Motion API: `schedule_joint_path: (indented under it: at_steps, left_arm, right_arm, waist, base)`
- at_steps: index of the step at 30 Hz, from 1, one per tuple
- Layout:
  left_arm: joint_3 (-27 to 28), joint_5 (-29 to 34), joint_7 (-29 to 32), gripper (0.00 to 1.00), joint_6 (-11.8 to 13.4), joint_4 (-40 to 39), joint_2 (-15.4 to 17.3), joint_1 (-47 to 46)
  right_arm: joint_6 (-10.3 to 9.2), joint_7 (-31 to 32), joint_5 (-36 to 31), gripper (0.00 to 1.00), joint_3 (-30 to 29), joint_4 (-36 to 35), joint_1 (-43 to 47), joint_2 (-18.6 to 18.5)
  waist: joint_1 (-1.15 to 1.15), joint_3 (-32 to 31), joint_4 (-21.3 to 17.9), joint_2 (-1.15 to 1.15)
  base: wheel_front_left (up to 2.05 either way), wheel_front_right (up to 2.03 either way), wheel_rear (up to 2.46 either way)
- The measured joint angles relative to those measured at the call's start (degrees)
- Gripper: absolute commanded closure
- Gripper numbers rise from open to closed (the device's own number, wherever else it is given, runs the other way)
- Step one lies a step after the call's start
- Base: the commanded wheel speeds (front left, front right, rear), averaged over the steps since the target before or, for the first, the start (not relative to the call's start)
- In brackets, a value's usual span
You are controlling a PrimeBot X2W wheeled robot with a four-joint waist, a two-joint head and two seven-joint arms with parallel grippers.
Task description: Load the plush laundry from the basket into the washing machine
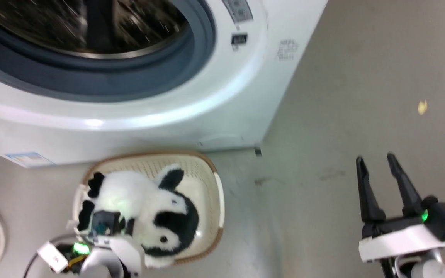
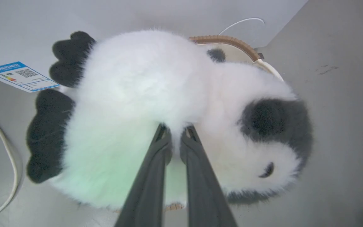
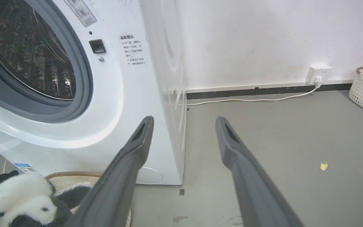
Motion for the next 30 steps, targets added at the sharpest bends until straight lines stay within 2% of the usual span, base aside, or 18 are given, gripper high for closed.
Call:
schedule_joint_path:
  at_steps: [8, 14, 18, 22, 30]
  left_arm:
    - [0.35, 2.70, -0.01, 1.00, 2.79, -18.73, -1.49, 11.73]
    - [2.80, 4.24, -0.02, 1.00, 4.28, -34.70, -2.11, 17.15]
    - [5.13, 4.93, -0.02, 1.00, 4.32, -43.56, -2.12, 17.46]
    - [6.87, 5.41, -0.01, 1.00, 4.25, -48.53, -2.10, 15.86]
    - [9.99, 4.86, -0.01, 1.00, 2.46, -48.90, -0.31, 2.83]
  right_arm:
    - [0.00, 0.00, -1.20, 0.00, -0.81, 0.51, 3.61, 0.01]
    - [0.00, 0.00, -1.38, 0.00, -1.14, 0.42, 4.63, 0.01]
    - [0.00, 0.00, -1.38, 0.00, -0.80, -0.13, 4.55, 0.01]
    - [0.00, 0.00, -1.53, 0.00, -0.45, -0.65, 4.24, 0.01]
    - [0.00, 0.00, -1.34, 0.00, 0.76, -1.33, 0.79, 0.01]
  waist:
    - [-0.01, -9.23, 3.74, 0.00]
    - [-0.01, -12.26, 6.22, 0.00]
    - [0.02, -11.06, 6.43, 0.00]
    - [0.02, -8.52, 5.75, 0.00]
    - [0.03, -1.71, 3.26, 0.00]
  base:
    - [0.00, 0.00, 0.00]
    - [0.00, 0.00, 0.00]
    - [0.00, 0.00, 0.00]
    - [0.00, 0.00, 0.00]
    - [0.00, 0.00, 0.00]
